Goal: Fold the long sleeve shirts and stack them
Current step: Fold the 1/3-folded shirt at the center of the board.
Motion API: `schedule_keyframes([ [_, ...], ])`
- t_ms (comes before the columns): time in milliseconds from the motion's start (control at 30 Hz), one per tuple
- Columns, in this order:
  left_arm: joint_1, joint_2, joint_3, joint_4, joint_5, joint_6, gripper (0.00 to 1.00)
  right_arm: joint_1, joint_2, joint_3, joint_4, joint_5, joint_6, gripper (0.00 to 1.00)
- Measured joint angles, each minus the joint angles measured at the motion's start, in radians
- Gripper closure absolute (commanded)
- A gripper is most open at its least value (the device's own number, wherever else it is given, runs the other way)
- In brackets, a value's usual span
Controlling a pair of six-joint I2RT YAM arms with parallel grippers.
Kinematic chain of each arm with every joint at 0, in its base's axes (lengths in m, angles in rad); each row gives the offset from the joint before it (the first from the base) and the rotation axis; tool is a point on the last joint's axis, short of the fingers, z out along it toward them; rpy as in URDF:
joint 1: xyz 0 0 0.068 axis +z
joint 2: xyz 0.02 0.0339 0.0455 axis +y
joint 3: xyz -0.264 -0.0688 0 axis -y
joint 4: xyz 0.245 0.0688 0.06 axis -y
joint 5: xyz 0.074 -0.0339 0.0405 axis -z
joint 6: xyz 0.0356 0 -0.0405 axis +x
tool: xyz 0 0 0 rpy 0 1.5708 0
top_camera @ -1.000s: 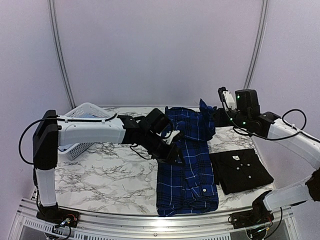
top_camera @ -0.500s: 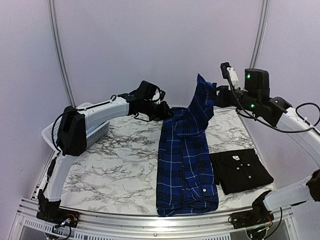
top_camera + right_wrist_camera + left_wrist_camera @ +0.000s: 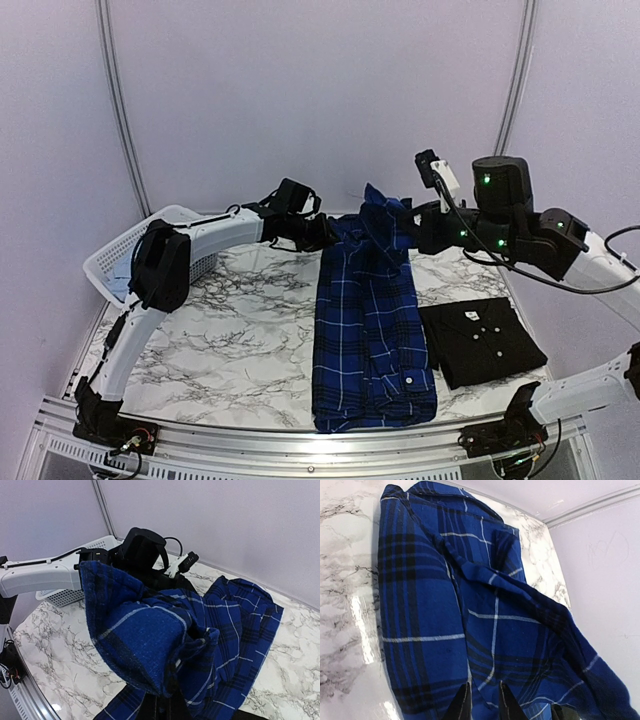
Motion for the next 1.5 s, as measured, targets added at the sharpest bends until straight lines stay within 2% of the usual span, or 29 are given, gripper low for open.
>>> schedule_keyframes([
  [267, 0.008, 0.114, 0.074, 0.053, 0.020, -0.034, 0.75, 0.009, -0.020, -0.090, -0.027, 0.042, 0.065, 1.00],
  [600, 0.021, 0.205, 0.084, 0.126, 0.041, -0.095, 0.75, 0.096, 0.044, -0.274, -0.014, -0.098, 0.105, 1.00],
  [1033, 0.039, 0.196, 0.067, 0.138, 0.060, -0.104, 0.76, 0.173, 0.114, -0.429, -0.006, -0.271, 0.125, 1.00],
  [1500, 0.040, 0.061, -0.048, 0.137, 0.111, -0.067, 0.76, 0.212, 0.177, -0.446, 0.019, -0.363, 0.127, 1.00],
])
